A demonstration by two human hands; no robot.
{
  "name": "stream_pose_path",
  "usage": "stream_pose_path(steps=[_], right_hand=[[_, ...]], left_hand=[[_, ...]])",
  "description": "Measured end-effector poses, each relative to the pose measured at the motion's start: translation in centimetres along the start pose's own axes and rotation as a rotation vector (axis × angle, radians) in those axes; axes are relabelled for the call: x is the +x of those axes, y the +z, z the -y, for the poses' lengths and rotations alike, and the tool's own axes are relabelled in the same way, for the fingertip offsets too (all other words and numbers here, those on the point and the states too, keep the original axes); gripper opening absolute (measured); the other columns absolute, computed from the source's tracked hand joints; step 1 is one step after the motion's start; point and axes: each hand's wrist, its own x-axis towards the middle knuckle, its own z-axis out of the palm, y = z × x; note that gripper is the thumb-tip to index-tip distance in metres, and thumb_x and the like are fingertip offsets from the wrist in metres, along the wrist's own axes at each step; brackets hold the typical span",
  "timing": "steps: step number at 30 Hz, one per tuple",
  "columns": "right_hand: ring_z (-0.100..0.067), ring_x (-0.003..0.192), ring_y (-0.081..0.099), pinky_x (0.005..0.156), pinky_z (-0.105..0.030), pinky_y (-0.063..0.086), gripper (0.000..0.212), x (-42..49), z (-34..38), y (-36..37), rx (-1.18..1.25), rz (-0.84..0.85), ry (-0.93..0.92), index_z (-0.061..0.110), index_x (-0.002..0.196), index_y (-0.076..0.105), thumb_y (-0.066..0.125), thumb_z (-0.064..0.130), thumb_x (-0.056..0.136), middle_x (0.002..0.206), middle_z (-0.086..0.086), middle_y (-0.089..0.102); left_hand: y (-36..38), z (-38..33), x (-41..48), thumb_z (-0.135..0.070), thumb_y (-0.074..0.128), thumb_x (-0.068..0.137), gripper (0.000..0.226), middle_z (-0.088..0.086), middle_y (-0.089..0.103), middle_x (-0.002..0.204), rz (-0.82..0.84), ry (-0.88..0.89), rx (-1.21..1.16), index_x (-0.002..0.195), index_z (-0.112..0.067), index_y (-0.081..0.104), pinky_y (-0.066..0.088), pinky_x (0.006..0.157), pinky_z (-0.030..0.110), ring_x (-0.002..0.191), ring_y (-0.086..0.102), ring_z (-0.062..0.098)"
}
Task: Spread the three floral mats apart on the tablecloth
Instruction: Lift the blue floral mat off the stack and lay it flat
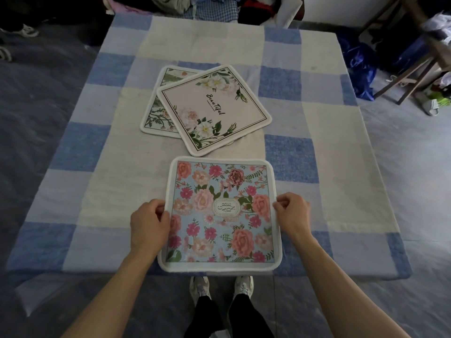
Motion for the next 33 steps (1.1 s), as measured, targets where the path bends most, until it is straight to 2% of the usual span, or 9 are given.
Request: stream_pose_path(steps=[3,8,11,15,18,22,25,28,33], right_hand=[[-0.006,0.066,0.063,0.051,-0.012,0.042,0.011,0.0,0.0,-0.3,0.010,0.017,0.020,0.016,0.082,0.068,0.066,0.008,0.089,0.074,0.005,0.067],[-0.004,0.062,0.062,0.045,-0.006,0.038,0.013,-0.9,-0.9,-0.9,0.027,0.027,0.035,0.020,0.079,0.064,0.070,0.011,0.086,0.071,0.008,0.065],[-0.005,0.064,0.062,0.049,-0.010,0.040,0.012,-1.9,-1.6,-1.1,0.049,0.039,0.066,0.018,0.080,0.064,0.072,0.010,0.083,0.071,0.005,0.066],[-0.012,0.066,0.065,0.052,-0.017,0.042,0.020,-3.4,-2.6,-1.1,0.095,0.040,0.100,0.017,0.082,0.059,0.078,0.012,0.078,0.071,-0.001,0.066],[-0.011,0.066,0.066,0.053,-0.018,0.045,0.026,-4.3,-2.8,-0.8,0.111,0.062,0.114,0.019,0.082,0.054,0.079,0.014,0.079,0.071,0.000,0.066],[0.000,0.060,0.060,0.048,-0.012,0.037,0.025,-4.0,-2.7,-0.7,0.003,0.086,0.075,0.022,0.081,0.053,0.077,0.016,0.081,0.068,0.008,0.064],[0.000,0.059,0.056,0.045,-0.010,0.034,0.021,-3.2,-1.9,-1.2,-0.101,0.067,-0.021,0.019,0.083,0.056,0.077,0.022,0.080,0.067,0.011,0.061],[-0.006,0.066,0.058,0.056,-0.021,0.048,0.022,-2.3,-0.3,-1.8,-0.171,0.023,-0.107,0.020,0.089,0.059,0.077,0.026,0.080,0.076,0.008,0.062],[-0.006,0.078,0.053,0.063,-0.015,0.041,0.027,-0.7,2.5,-2.2,-0.175,0.004,-0.272,0.021,0.101,0.061,0.076,0.029,0.081,0.095,0.005,0.057]], left_hand=[[-0.3,0.0,-0.1,-0.013,0.069,0.088,0.013,-0.004,0.069,0.089,-0.004,-0.007,-0.022,0.100,-0.018,0.068,0.050,0.066,0.020,0.075,0.064,0.008],[-0.9,-1.1,0.3,-0.016,0.070,0.088,0.016,-0.010,0.064,0.087,0.009,0.055,-0.012,0.096,-0.025,0.061,0.044,0.061,0.012,0.072,0.061,0.002],[-1.2,-2.5,1.8,-0.011,0.069,0.086,0.013,-0.004,0.065,0.087,-0.012,0.159,0.038,0.095,-0.019,0.064,0.046,0.062,0.019,0.073,0.061,0.008],[-0.8,-4.9,5.1,-0.007,0.068,0.084,0.013,0.004,0.063,0.090,-0.006,0.293,0.132,0.096,-0.012,0.067,0.052,0.070,0.035,0.077,0.060,0.020],[0.2,-6.1,7.2,-0.006,0.065,0.086,0.013,0.006,0.059,0.092,0.019,0.327,0.196,0.098,-0.010,0.066,0.048,0.072,0.033,0.079,0.056,0.020],[1.2,-5.7,8.4,-0.009,0.063,0.088,0.014,0.007,0.059,0.097,0.027,0.299,0.233,0.102,-0.011,0.066,0.050,0.075,0.037,0.081,0.056,0.021],[1.0,-4.9,8.0,-0.012,0.068,0.085,0.018,0.006,0.061,0.096,0.029,0.310,0.209,0.103,-0.013,0.066,0.049,0.073,0.034,0.078,0.057,0.020],[0.4,-4.2,7.3,-0.018,0.067,0.087,0.027,0.010,0.063,0.102,0.052,0.256,0.176,0.112,-0.011,0.065,0.051,0.076,0.038,0.086,0.061,0.026],[-1.1,-2.8,5.4,-0.021,0.067,0.088,0.040,0.016,0.061,0.117,0.066,0.108,0.173,0.125,-0.007,0.060,0.049,0.085,0.042,0.103,0.060,0.032]])
